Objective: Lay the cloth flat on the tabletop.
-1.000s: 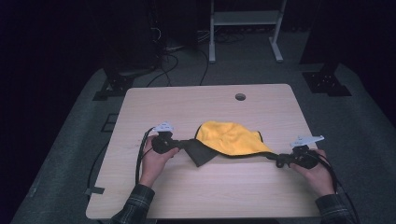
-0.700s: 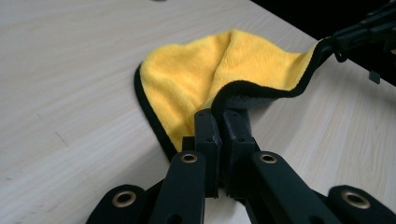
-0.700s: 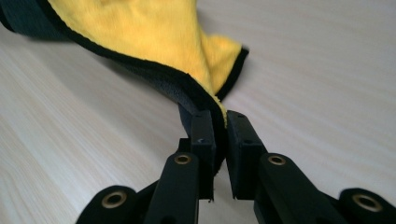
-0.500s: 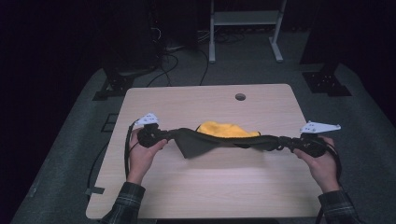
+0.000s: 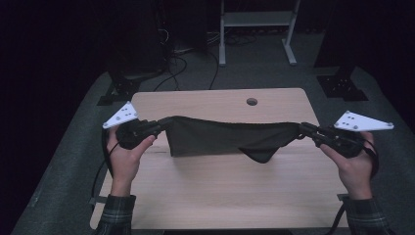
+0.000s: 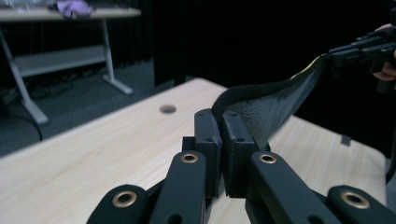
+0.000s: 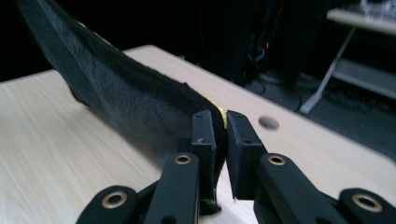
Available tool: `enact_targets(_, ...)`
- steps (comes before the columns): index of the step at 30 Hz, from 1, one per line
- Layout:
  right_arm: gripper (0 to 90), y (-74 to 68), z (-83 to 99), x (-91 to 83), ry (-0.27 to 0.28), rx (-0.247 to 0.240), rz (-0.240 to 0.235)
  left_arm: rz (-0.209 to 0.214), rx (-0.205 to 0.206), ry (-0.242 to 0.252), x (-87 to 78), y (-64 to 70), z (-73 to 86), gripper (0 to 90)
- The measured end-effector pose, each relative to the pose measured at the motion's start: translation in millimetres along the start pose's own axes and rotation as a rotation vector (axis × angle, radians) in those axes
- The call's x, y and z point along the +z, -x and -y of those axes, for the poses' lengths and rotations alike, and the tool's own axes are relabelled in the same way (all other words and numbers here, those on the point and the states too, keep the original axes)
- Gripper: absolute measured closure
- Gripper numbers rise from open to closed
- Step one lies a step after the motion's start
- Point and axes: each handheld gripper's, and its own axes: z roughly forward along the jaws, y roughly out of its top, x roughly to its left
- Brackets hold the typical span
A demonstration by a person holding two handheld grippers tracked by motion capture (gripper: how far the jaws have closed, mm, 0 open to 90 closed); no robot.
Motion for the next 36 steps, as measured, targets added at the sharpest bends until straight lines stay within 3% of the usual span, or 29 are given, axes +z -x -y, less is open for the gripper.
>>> enact_targets(7, 81.8, -26.0, -27.2, -43.1, 0.113, -0.077, -0.011, 0.020, 0.052, 0.065, -39.1, 27.1, -20.7, 86.8)
enact_targets(10, 81.8, -29.8, -32.8, -48.8, 0.131, -0.090, -0.011, 0.011, 0.047, 0.053, -39.8, 26.8, -19.6, 86.8)
enact_targets(15, 81.7, -20.7, -20.9, -26.0, 0.063, -0.059, -0.019, 0.000, -0.025, -0.039, -18.6, 5.2, 4.2, 86.8)
enact_targets(21, 81.8, -0.4, 10.7, 20.5, -0.056, -0.002, -0.040, -0.012, -0.104, -0.145, 10.7, -20.9, 40.0, 86.7)
enact_targets(27, 81.8, 7.8, 28.1, 52.0, -0.128, 0.023, -0.036, -0.042, -0.128, -0.190, 27.1, -36.4, 58.6, 86.6)
enact_targets(36, 81.7, 19.4, 35.0, 79.8, -0.165, 0.039, -0.028, -0.080, -0.140, -0.218, 42.9, -50.3, 70.5, 86.6)
